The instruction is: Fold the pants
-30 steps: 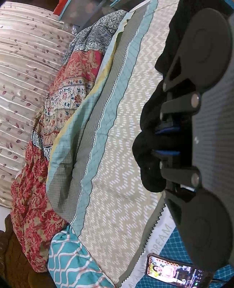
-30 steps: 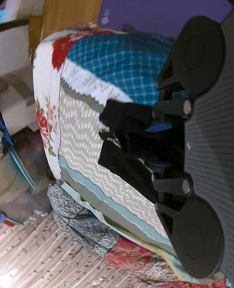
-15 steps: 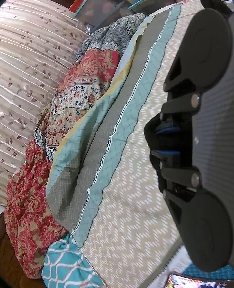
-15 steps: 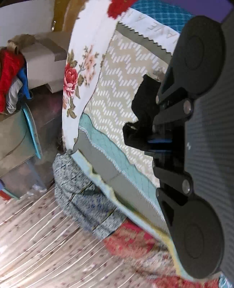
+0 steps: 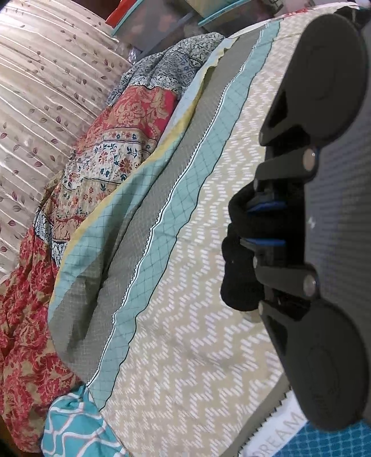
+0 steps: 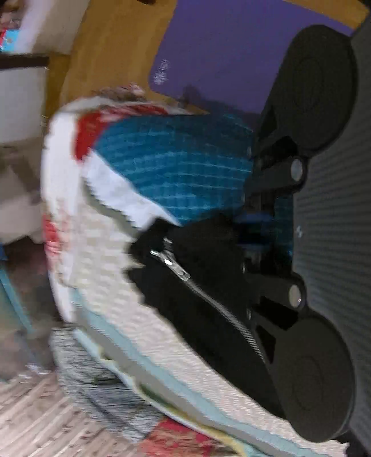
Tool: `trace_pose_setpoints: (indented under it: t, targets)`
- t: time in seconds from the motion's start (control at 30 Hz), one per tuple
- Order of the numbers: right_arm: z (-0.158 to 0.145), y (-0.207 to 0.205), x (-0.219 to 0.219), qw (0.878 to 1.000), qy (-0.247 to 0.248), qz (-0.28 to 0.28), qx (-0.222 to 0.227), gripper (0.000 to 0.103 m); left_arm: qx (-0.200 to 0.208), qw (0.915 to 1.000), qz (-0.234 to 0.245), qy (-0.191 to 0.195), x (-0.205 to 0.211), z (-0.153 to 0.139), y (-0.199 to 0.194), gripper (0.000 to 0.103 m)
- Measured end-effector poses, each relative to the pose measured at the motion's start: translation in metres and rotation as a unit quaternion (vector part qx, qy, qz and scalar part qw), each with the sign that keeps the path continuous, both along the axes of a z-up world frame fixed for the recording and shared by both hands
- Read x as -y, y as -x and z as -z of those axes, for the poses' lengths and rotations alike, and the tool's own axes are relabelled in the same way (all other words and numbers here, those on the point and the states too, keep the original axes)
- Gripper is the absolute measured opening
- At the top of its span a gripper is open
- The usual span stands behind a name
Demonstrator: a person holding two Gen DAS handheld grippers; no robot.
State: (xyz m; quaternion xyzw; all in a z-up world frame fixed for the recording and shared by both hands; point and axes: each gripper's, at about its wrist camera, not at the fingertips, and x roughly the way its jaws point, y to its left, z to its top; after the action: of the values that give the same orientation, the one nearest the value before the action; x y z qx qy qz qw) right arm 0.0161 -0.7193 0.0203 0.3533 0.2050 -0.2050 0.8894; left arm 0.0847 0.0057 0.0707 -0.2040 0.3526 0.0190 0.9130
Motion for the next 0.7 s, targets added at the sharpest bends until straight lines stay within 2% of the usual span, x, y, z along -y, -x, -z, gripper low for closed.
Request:
trace_pose_setpoints:
  t: [0.07,0.13,0.27,0.33,0.37,0.4,0.5,0.6,0.7]
  targets:
    - [-0.014,0.006,-0.002,0.998,0.044,0.028,0.025,0.054,0.005,1.0,0.0,-0.003,0.0,-0.004,0.006,0.017]
    - [-0.022,0.005,-0.004,0.996,0.074,0.022,0.038,0.054,0.008,1.0,-0.003,-0.004,-0.001,-0.009,0.01,0.017]
    - [-0.01,-0.02,-0.003,0.994,0.104,-0.011,-0.015,0.054,0.012,0.9999,-0.006,-0.002,-0.001,-0.014,0.013,0.017]
    - [0.001,-0.025,0.007,0.997,0.068,-0.018,-0.025,0.052,0.013,0.9999,-0.006,-0.004,0.001,-0.017,0.014,0.017]
    - [0.005,-0.023,0.01,0.999,0.041,-0.028,-0.008,0.026,0.014,0.9999,-0.006,-0.005,0.002,-0.018,0.015,0.017]
    - [0.005,-0.022,0.009,0.999,0.029,-0.039,0.006,0.013,0.015,0.9998,-0.006,-0.007,0.002,-0.02,0.015,0.017]
    - [-0.014,-0.014,0.0,0.996,0.079,-0.037,0.025,0.01,0.018,0.9998,-0.009,-0.008,0.0,-0.024,0.016,0.017]
    - [-0.047,-0.016,0.008,0.993,0.074,-0.042,0.078,0.009,0.018,0.9997,-0.014,-0.005,-0.004,-0.025,0.011,0.017]
    - [-0.084,-0.047,0.014,0.99,0.07,-0.052,0.113,0.008,0.026,0.9994,-0.021,-0.01,-0.008,-0.027,0.0,0.017]
